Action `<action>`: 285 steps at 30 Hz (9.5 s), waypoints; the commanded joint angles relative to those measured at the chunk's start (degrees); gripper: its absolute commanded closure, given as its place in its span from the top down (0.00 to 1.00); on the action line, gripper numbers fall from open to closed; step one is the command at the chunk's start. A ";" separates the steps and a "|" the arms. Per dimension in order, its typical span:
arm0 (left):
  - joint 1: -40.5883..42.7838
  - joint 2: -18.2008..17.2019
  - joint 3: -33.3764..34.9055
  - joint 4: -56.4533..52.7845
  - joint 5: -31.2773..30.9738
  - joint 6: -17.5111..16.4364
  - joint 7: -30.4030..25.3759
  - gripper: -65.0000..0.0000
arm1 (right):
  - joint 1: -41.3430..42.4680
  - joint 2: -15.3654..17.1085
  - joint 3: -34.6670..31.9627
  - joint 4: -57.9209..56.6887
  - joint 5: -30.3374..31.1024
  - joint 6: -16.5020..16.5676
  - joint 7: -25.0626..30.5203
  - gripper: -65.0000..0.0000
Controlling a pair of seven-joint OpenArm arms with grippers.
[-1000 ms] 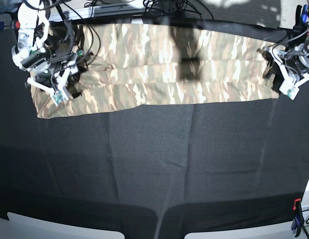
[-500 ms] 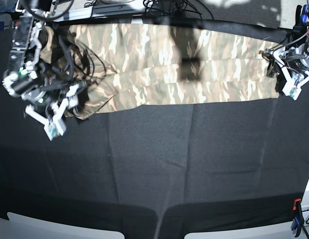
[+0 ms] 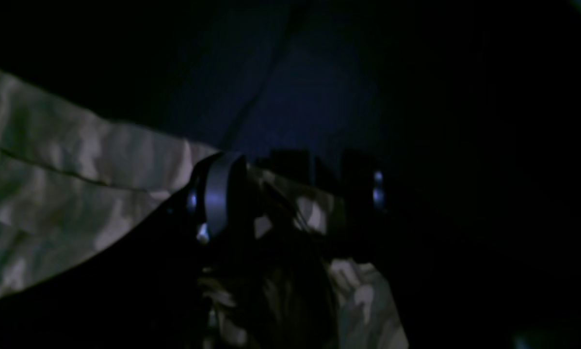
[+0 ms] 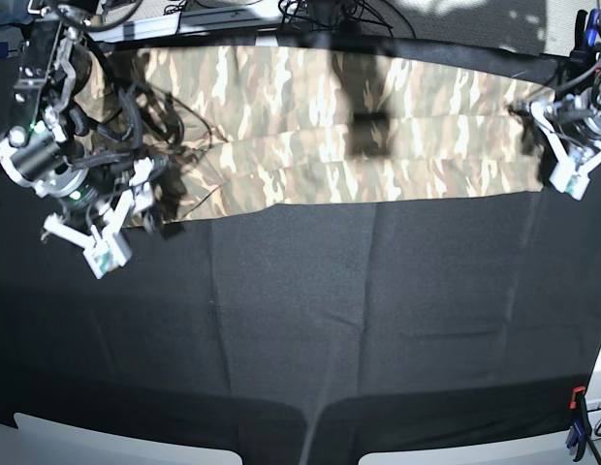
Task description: Layout the t-shirt on the table in an organized manner, then fold the t-shirt properly
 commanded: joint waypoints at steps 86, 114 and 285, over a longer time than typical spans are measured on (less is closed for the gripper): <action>-5.77 -3.85 -10.38 -19.58 -42.32 -18.97 20.65 0.69 | -30.67 -16.35 35.69 13.27 47.34 6.85 -6.88 0.47; -4.42 0.00 -10.40 -19.08 -47.76 -22.02 17.97 0.69 | -30.64 -16.31 29.90 13.44 46.25 6.85 -6.93 0.47; -5.99 24.85 12.98 13.64 -15.26 -9.09 7.76 0.54 | -27.28 -16.35 30.01 13.42 28.37 6.85 -4.76 0.47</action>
